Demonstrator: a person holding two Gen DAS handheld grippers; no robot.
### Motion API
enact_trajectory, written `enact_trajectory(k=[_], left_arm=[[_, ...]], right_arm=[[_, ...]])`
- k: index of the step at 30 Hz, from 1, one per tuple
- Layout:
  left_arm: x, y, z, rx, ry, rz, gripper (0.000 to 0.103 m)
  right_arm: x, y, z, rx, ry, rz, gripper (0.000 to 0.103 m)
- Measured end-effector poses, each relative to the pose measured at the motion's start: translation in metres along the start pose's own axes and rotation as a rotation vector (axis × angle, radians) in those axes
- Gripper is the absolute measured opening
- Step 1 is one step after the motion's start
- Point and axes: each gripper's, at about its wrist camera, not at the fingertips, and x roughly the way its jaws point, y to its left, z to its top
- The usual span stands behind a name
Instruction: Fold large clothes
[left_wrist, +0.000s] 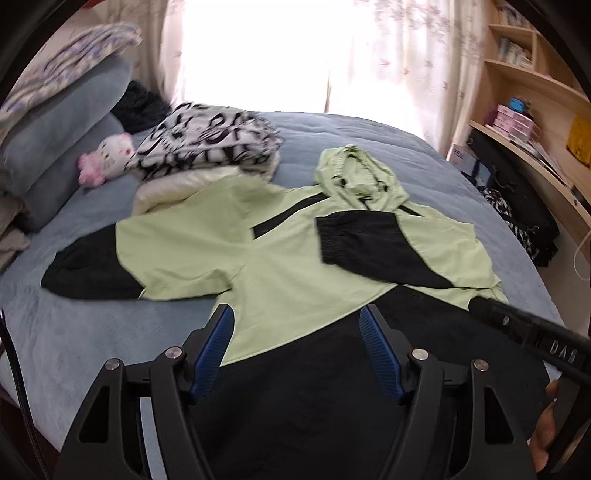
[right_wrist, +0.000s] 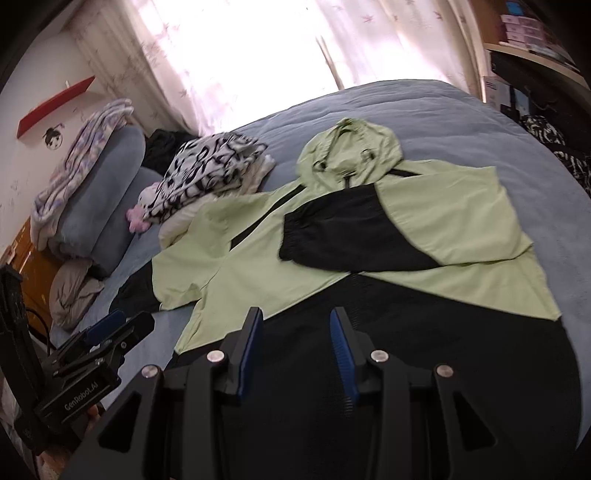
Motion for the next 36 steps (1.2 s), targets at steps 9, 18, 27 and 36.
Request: enact_trajectory(k=[9, 18, 27, 36], left_arm=[[0.035, 0.087, -0.016, -0.142, 0.059, 0.029, 0.069], [0.084, 0.209, -0.033, -0.422, 0.113, -0.035, 0.069], [0.124, 0.327, -0.044, -0.709, 0.085, -0.116, 0.069], [0.154, 0.393, -0.027, -0.842, 0.045, -0.125, 0.069]], right_arm=[[0.065, 0.062, -0.019, -0.104, 0.095, 0.005, 0.038], [0.126, 0.123, -0.011, -0.211, 0.103, 0.007, 0.038], [0.178, 0.176, 0.008, -0.294, 0.083, 0.030, 0.038], [0.222, 0.202, 0.022, -0.311, 0.094, 0.040, 0.038]])
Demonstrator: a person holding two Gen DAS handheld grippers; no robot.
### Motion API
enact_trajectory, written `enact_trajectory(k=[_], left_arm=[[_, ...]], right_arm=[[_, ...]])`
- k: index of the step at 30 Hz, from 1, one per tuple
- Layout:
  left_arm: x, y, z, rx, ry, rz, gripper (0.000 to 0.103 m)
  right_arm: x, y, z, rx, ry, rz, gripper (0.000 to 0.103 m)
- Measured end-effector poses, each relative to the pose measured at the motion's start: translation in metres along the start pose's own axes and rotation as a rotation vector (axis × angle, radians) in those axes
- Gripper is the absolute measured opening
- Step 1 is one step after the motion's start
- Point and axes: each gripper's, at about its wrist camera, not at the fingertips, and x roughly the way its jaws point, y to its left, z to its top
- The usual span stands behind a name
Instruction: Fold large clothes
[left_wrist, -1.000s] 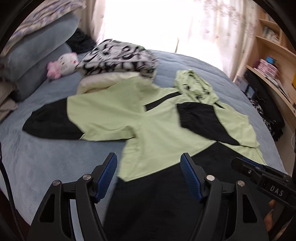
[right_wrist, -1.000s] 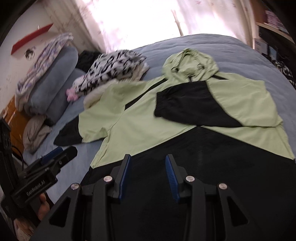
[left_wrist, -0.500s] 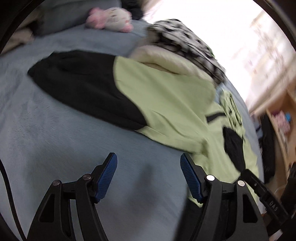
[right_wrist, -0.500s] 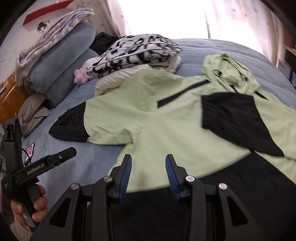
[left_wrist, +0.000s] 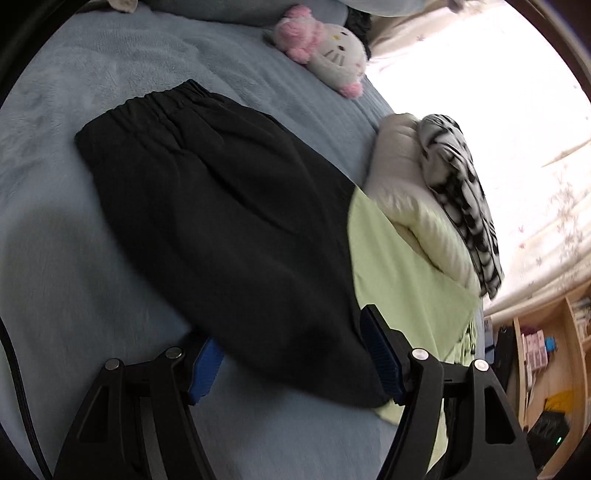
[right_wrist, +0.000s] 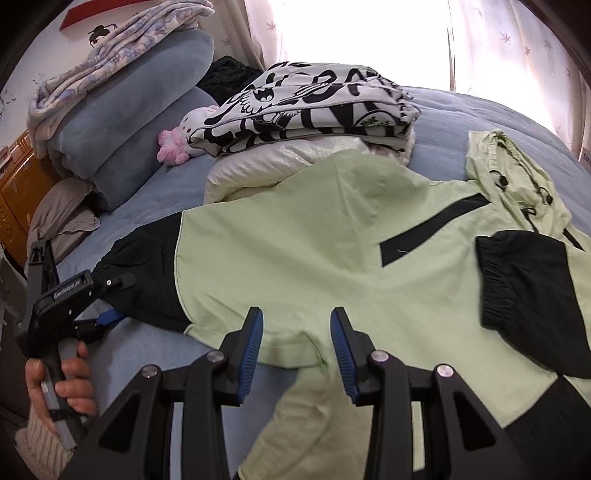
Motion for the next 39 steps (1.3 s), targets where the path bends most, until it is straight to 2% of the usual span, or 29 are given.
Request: enact_trajectory(k=[3, 5, 8, 10, 13, 16, 20, 24, 27, 29, 31, 32, 33, 35, 37, 39], left_arm=[[0.007, 0.003, 0.010, -0.008, -0.023, 0.017, 0.051], [0.009, 0.005, 0.015, -0.006, -0.032, 0.069, 0.013], [0.002, 0.011, 0.016, -0.036, -0.039, 0.080, 0.002], [-0.012, 0.001, 0.014, -0.002, -0.066, 0.121, 0.002], [-0.041, -0.035, 0.007, 0.092, -0.110, 0.165, 0.001], [-0.077, -0.086, -0.005, 0.221, -0.160, 0.192, 0.001], [-0.117, -0.175, -0.034, 0.431, -0.218, 0.218, 0.001], [-0.137, -0.260, -0.073, 0.594, -0.248, 0.183, 0.001], [-0.140, -0.329, -0.120, 0.726, -0.251, 0.114, 0.001], [-0.131, -0.369, -0.156, 0.805, -0.225, 0.063, 0.001], [-0.106, -0.404, -0.203, 0.880, -0.167, 0.019, 0.001], [-0.090, -0.415, -0.227, 0.908, -0.128, 0.007, 0.005], [-0.076, -0.421, -0.246, 0.930, -0.096, -0.002, 0.006], [-0.040, -0.428, -0.287, 0.979, -0.007, -0.004, 0.023], [0.003, -0.424, -0.331, 1.007, 0.106, 0.011, 0.030], [0.032, -0.417, -0.359, 1.026, 0.176, 0.042, 0.032]], right_arm=[[0.007, 0.000, 0.000, 0.008, 0.008, 0.008, 0.038], [0.011, -0.002, -0.002, 0.015, 0.018, 0.011, 0.038], [0.011, -0.010, -0.006, 0.042, 0.036, 0.025, 0.038], [0.006, -0.016, -0.007, 0.060, 0.034, 0.030, 0.038], [-0.009, -0.026, -0.008, 0.084, 0.016, 0.037, 0.038], [-0.034, -0.040, -0.010, 0.111, -0.021, 0.044, 0.038], [-0.067, -0.063, -0.016, 0.148, -0.071, 0.042, 0.038], [-0.102, -0.099, -0.028, 0.208, -0.111, 0.030, 0.038], [-0.129, -0.133, -0.042, 0.270, -0.144, 0.012, 0.038], [-0.149, -0.160, -0.054, 0.317, -0.168, -0.005, 0.038], [-0.169, -0.189, -0.067, 0.368, -0.192, -0.028, 0.038], [-0.176, -0.200, -0.073, 0.386, -0.199, -0.039, 0.038], [-0.184, -0.213, -0.079, 0.406, -0.205, -0.053, 0.038], [-0.199, -0.242, -0.095, 0.451, -0.217, -0.081, 0.038], [-0.210, -0.267, -0.110, 0.493, -0.220, -0.109, 0.038], [-0.218, -0.287, -0.124, 0.535, -0.215, -0.119, 0.038]])
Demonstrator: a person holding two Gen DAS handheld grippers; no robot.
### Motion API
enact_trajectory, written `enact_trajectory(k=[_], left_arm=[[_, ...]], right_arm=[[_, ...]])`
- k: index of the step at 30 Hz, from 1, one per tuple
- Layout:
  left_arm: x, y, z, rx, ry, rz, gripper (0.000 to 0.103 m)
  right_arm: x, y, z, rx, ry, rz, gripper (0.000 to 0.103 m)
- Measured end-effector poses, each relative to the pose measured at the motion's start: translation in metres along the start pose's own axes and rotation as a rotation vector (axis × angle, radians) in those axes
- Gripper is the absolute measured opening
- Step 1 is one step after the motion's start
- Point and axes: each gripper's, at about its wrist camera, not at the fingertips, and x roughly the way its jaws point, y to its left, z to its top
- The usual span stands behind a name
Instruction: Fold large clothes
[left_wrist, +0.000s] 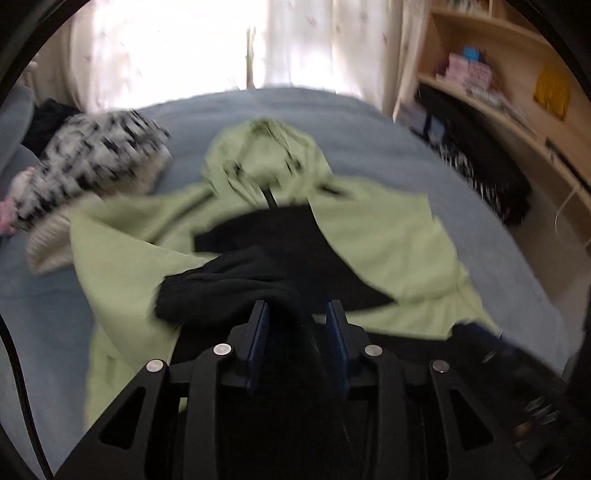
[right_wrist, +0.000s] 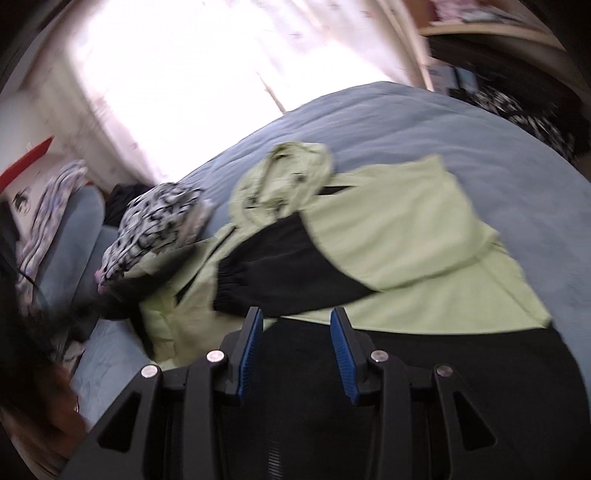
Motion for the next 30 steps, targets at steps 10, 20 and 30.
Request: enact_trajectory(k=[10, 20, 30], left_arm=[[-0.013, -0.008, -0.038, 0.036, -0.022, -0.001, 0.069], [-0.044, 0.073, -0.071, -0.137, -0.036, 0.128, 0.072], [-0.019, 0.147, -0.100, -0.344, 0.050, 0.194, 0.072]], right_arm=[[-0.001, -0.046, -0.007, 0.044, 0.056, 0.025, 0.044], [0.031, 0.017, -0.013, -0.115, 0.166, 0.145, 0.053], [0.084, 0.110, -0.039, -0.556, 0.249, 0.102, 0.055]])
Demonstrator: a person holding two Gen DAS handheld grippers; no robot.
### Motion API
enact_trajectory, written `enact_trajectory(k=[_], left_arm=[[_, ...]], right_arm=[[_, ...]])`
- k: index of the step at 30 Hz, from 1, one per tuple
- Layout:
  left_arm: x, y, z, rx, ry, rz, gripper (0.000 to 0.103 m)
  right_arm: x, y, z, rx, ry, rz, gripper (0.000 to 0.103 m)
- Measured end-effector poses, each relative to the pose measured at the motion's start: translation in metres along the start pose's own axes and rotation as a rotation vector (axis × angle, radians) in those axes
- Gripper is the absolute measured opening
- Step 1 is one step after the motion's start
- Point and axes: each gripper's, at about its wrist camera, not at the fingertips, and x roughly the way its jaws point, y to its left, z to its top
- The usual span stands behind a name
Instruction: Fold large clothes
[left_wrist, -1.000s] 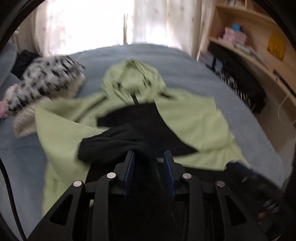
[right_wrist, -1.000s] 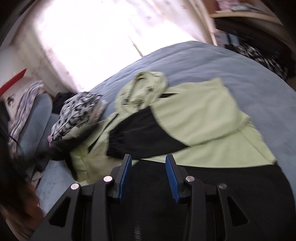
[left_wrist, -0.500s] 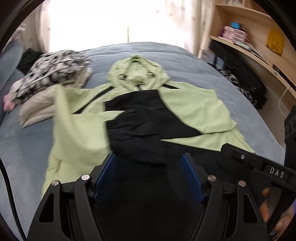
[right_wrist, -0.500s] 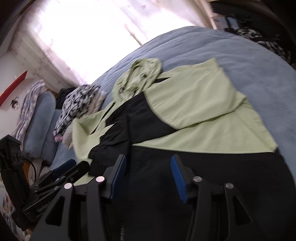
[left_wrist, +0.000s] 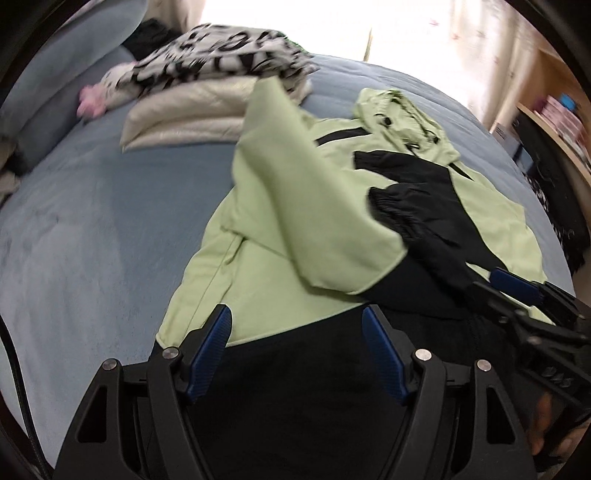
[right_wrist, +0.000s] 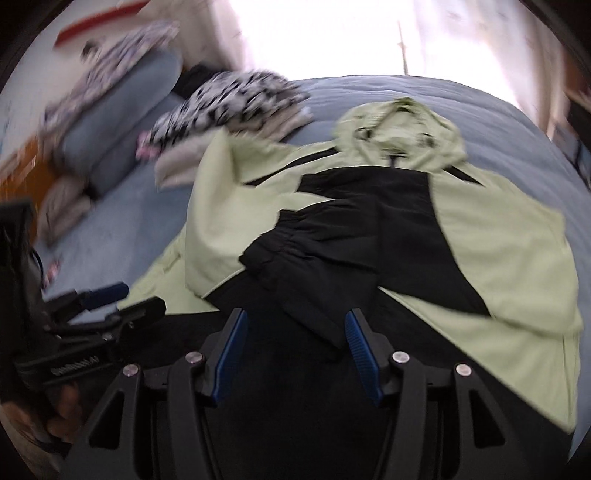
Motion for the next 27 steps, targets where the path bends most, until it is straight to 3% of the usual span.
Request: enact_trajectory(k=[9, 10, 11, 12, 13, 15, 18, 22, 23, 24, 26, 27], left_arm=[[0.021, 0.024, -0.004, -0.060, 0.044, -0.026, 0.072], [0.022, 0.025, -0.005, -0.065, 0.047, -0.029, 0.072], [0.023, 0.026, -0.005, -0.068, 0.047, -0.033, 0.072], [0.022, 0.026, -0.005, -0.069, 0.044, -0.035, 0.072], [0.022, 0.026, -0.005, -0.069, 0.041, -0.036, 0.072], [0.020, 0.025, -0.005, -0.070, 0.030, -0.041, 0.072], [0.015, 0.024, -0.004, -0.069, 0.005, -0.045, 0.072], [0.010, 0.022, -0.003, -0.072, -0.023, -0.041, 0.072], [0.010, 0.022, -0.003, -0.072, -0.022, -0.041, 0.072], [0.011, 0.022, -0.002, -0.072, -0.017, -0.041, 0.072], [0.014, 0.023, 0.001, -0.069, -0.007, -0.040, 0.072], [0.014, 0.023, 0.004, -0.066, -0.005, -0.040, 0.072]], right_arm=[[0.066, 0.017, 0.017, -0.158, 0.129, -0.136, 0.053], [0.067, 0.018, 0.018, -0.166, 0.128, -0.138, 0.033], [0.066, 0.020, 0.022, -0.177, 0.125, -0.133, 0.019], [0.063, 0.022, 0.026, -0.191, 0.124, -0.140, 0.010], [0.056, 0.027, 0.035, -0.213, 0.102, -0.170, 0.007], [0.037, 0.032, 0.052, -0.234, 0.036, -0.173, 0.007], [-0.020, 0.034, 0.089, -0.214, -0.144, -0.131, 0.007], [-0.100, -0.009, 0.113, -0.010, -0.440, -0.135, 0.007], [-0.106, -0.024, 0.111, 0.051, -0.472, -0.151, 0.007], [-0.108, -0.046, 0.106, 0.133, -0.485, -0.191, 0.008], [-0.092, -0.088, 0.089, 0.283, -0.421, -0.258, 0.019], [-0.078, -0.107, 0.079, 0.337, -0.349, -0.274, 0.034]])
